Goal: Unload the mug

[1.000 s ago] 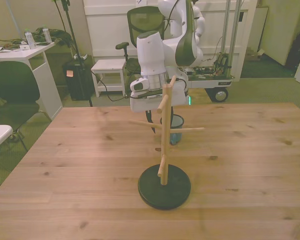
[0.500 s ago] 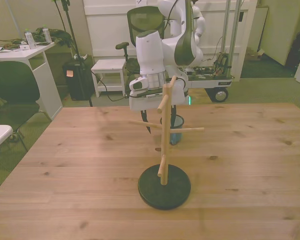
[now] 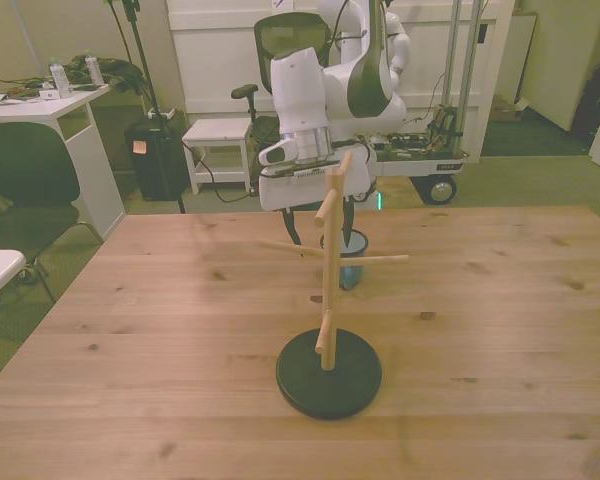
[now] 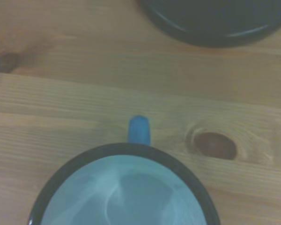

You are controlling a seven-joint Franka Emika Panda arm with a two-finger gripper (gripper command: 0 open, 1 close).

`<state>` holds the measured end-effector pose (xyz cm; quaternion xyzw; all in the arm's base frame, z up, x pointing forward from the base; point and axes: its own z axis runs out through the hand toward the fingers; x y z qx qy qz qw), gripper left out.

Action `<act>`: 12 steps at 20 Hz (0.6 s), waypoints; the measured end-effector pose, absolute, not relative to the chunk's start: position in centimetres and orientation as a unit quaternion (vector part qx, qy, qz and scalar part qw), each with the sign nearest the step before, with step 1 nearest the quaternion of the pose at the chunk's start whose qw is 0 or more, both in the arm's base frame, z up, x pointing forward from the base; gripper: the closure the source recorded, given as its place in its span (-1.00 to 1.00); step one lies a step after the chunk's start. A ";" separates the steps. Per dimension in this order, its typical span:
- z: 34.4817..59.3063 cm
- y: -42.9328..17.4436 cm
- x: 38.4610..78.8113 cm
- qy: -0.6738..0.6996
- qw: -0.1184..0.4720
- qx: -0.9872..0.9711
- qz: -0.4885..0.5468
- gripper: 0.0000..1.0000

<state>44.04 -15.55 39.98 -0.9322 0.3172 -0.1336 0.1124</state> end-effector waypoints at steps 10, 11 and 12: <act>42.3 -17.3 35.5 0.251 0.176 -0.930 -0.202 -1.00; 42.3 -17.3 34.7 0.244 0.181 -0.930 -0.206 -1.00; 42.1 -17.2 33.9 0.237 0.186 -0.931 -0.207 -1.00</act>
